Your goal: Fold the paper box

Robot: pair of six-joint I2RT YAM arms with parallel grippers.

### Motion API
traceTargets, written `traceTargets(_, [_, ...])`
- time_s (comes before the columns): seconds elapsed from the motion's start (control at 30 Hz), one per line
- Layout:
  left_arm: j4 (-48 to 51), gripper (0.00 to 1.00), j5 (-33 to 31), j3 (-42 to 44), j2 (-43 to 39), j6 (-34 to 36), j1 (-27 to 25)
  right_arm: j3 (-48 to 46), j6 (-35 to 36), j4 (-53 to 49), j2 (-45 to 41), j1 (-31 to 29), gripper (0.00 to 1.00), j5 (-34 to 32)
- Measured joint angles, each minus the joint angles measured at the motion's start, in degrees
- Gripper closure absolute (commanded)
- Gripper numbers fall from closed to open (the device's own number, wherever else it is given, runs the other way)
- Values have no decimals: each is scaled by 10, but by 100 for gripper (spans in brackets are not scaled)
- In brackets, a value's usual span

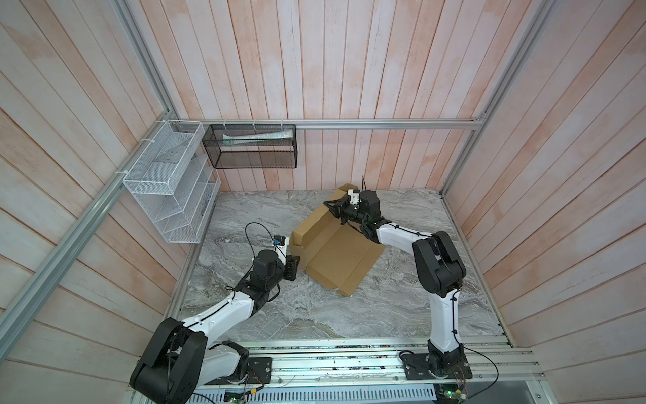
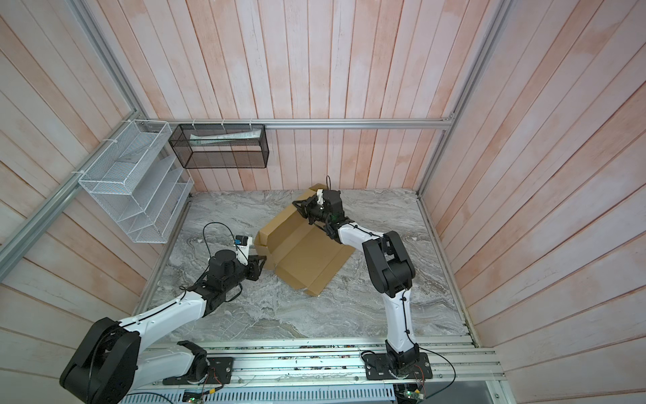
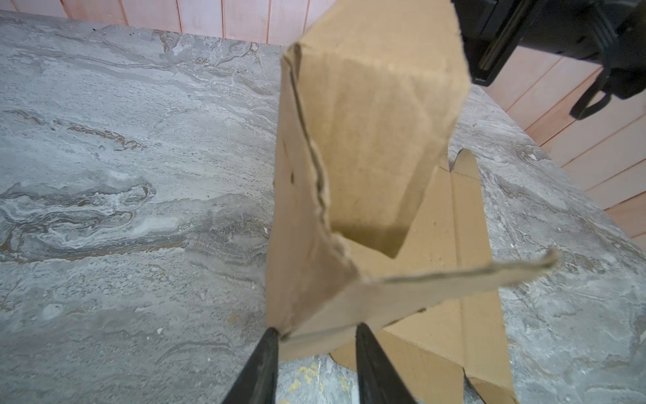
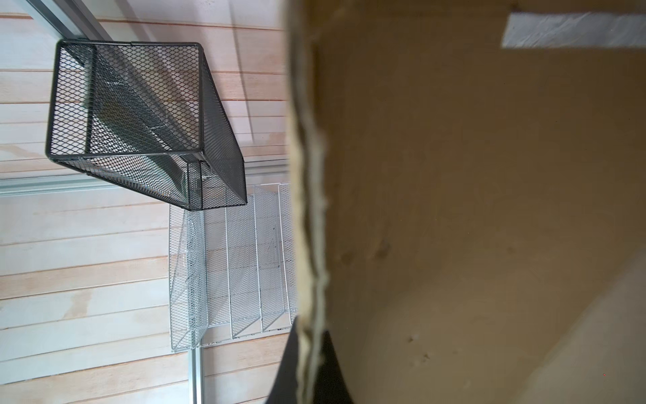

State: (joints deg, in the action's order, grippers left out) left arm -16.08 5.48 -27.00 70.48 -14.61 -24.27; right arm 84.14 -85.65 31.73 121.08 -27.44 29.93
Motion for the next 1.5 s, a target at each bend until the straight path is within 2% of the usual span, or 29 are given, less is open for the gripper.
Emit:
traceTargets(0.7, [-7,61,-11,0,33,-5,-16,-92,0,99,-7,0,99,-10])
traceTargets(1.07, [-20,61,-15,8,24,-20,-18,-87,18,96,-13,-1,99,-7])
traceTargets(1.5, [-18,51,-27,12,-28,-15,-18,-44,42,79,-13,-15,99,21])
